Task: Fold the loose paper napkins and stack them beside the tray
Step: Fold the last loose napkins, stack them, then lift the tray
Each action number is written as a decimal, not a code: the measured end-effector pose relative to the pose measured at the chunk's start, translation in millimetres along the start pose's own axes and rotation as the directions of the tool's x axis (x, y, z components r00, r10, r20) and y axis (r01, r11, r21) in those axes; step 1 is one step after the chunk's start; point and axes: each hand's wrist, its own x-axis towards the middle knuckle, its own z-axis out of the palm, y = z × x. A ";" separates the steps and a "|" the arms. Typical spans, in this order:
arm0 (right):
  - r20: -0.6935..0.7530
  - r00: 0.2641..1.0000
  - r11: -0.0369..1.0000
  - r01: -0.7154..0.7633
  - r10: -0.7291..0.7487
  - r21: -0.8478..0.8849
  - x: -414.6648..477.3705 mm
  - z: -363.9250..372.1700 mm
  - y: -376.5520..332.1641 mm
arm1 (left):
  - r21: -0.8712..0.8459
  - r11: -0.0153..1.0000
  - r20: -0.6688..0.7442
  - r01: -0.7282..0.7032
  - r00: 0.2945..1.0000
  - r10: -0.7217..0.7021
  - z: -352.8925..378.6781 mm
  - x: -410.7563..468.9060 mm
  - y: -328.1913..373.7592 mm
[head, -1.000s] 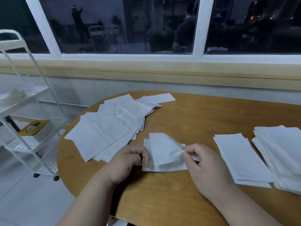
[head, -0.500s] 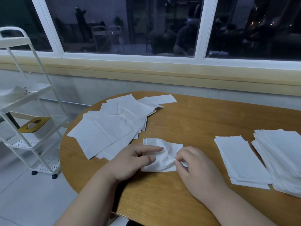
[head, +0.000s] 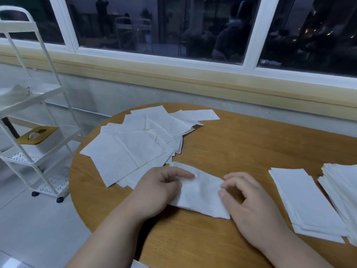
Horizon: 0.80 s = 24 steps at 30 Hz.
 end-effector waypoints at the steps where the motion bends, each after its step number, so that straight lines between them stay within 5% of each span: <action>1: -0.024 1.000 0.999 -0.014 0.015 0.029 7.8 0.5 -2.0 | 0.009 1.000 -0.028 0.013 1.000 -0.013 -6.1 0.0 -1.2; 20: -0.126 0.880 0.888 -0.460 0.459 0.018 257.0 80.5 -15.2 | 0.019 0.996 -0.129 0.083 0.988 -0.080 -26.2 6.2 -10.7; 24: -0.171 0.883 0.885 -0.388 0.437 0.259 241.0 66.7 -8.7 | 0.049 0.995 -0.123 0.091 0.989 -0.084 -25.8 3.4 -7.3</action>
